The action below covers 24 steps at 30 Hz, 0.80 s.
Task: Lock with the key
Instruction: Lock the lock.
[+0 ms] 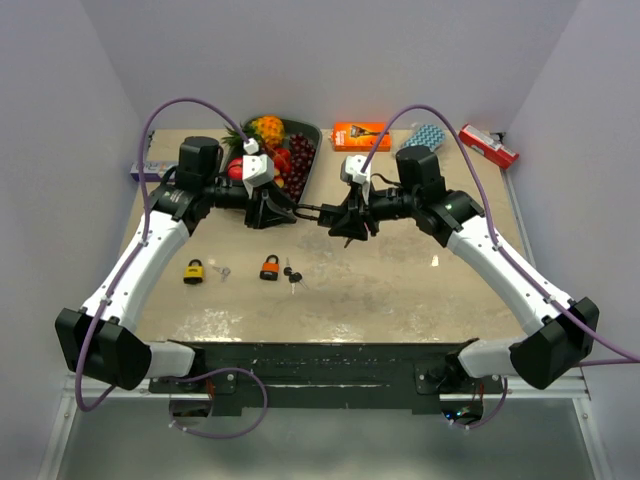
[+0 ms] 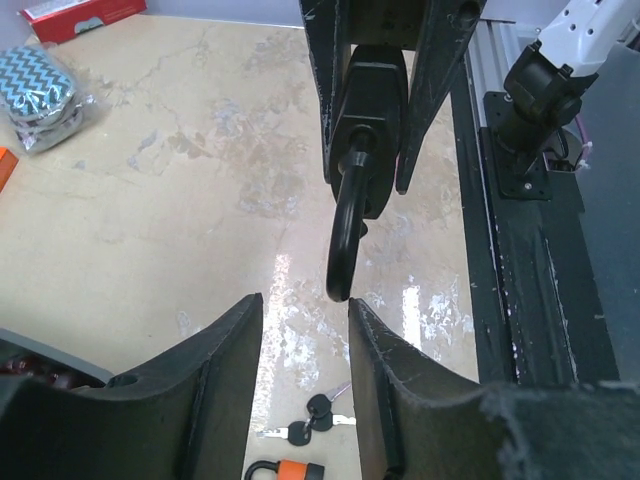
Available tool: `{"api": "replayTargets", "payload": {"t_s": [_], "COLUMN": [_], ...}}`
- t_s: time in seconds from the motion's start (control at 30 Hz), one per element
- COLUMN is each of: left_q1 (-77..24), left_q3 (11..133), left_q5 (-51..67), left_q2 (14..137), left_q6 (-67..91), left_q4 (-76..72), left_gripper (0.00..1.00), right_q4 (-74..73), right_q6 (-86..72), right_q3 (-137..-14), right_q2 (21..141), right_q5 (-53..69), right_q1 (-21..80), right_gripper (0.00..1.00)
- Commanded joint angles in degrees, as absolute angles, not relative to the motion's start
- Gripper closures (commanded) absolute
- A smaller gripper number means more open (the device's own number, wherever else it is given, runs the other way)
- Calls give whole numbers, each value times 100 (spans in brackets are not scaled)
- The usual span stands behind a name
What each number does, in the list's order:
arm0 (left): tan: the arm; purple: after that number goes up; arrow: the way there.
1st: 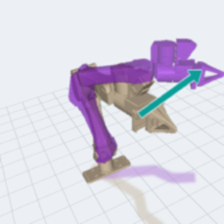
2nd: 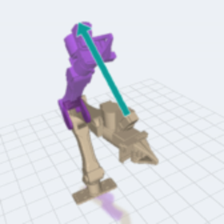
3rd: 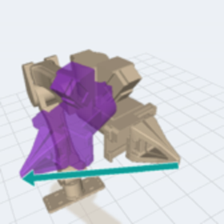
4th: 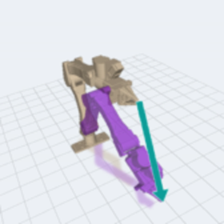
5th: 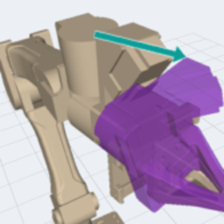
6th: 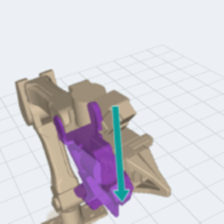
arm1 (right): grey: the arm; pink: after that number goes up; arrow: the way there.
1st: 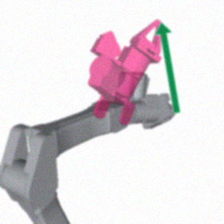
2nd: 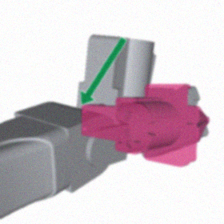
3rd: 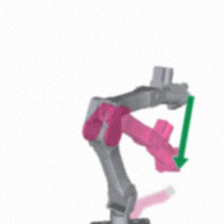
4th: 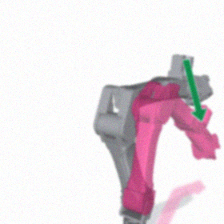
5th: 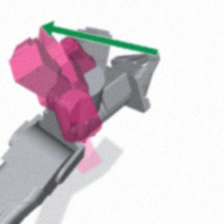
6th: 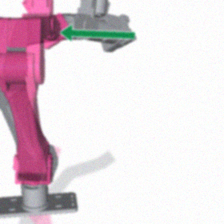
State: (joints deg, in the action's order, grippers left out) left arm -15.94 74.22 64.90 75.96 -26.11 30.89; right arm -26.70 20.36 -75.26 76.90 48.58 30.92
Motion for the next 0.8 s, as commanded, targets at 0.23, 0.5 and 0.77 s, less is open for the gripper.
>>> {"api": "replayTargets", "payload": {"t_s": [0.23, 0.5, 0.77], "left_q1": [-1775, -1811, -2100], "left_q3": [7199, 6996, 6839], "left_q5": [6697, 6767, 6908], "left_q2": [7374, 7321, 7339], "left_q6": [-2224, -2004, -1050], "left_q4": [2233, 1977, 1250], "left_gripper": [56, 87, 100], "right_q4": [-2268, -2276, -2022], "right_q6": [1916, 1942, 2100], "right_q3": [-7998, -7989, -7867], "right_q2": [7743, 7734, 7813], "right_q5": [5080, 5028, 5053], "right_q1": [3111, 3129, 3234], "right_gripper": [100, 100, 100]}}
